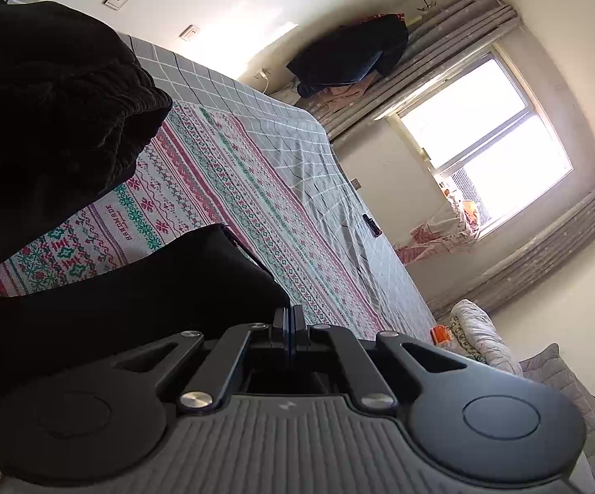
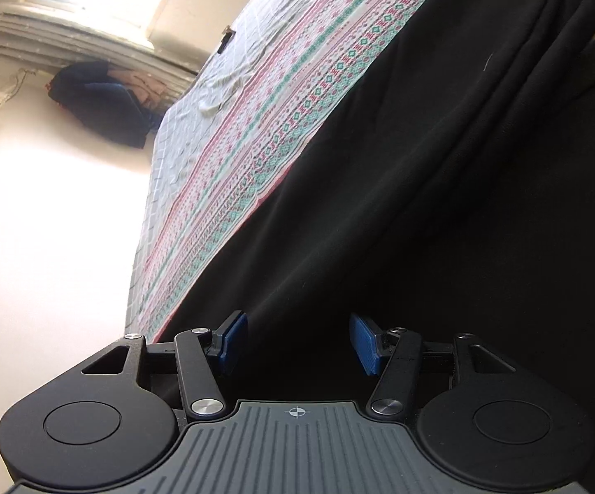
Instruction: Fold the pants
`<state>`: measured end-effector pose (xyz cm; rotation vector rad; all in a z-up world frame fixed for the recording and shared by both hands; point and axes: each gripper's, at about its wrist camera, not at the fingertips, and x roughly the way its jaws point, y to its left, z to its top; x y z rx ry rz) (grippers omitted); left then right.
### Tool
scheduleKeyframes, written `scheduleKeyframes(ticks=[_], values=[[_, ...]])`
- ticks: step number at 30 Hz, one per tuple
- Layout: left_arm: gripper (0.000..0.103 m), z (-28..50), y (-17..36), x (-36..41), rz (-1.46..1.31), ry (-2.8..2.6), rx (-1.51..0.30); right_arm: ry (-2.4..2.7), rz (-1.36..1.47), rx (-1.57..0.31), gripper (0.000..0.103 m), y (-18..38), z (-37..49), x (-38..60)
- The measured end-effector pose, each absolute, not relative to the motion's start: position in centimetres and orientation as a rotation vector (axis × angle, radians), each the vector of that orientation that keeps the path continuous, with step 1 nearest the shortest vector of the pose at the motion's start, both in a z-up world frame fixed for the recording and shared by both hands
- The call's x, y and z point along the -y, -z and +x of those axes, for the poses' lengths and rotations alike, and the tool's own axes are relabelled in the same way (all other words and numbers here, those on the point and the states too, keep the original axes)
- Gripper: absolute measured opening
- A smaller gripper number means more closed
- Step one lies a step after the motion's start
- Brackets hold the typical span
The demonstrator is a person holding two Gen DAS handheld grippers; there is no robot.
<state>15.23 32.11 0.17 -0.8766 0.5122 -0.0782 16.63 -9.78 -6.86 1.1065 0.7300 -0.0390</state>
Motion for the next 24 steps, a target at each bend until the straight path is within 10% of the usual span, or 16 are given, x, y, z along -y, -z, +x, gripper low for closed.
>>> scheduleKeyframes(ticks=[8,14,19,24], values=[[0.020,15.0,-0.3,-31.9,-0.873,0.063,-0.522,0.113,1.144,-0.664,0.049,6.5,16.6,11.8],[0.020,15.2,-0.2,-31.7,-0.847,0.035,-0.549,0.236,1.129,-0.666,0.035,7.4,18.4,12.6],[0.020,15.7,0.6,-32.0,-0.847,0.007,-0.599,0.366,1.090,-0.632,0.002,7.7,19.3,14.0],[0.020,15.7,0.1,-32.5,-0.835,0.053,-0.605,0.362,0.850,-0.509,0.002,3.2,17.5,11.8]])
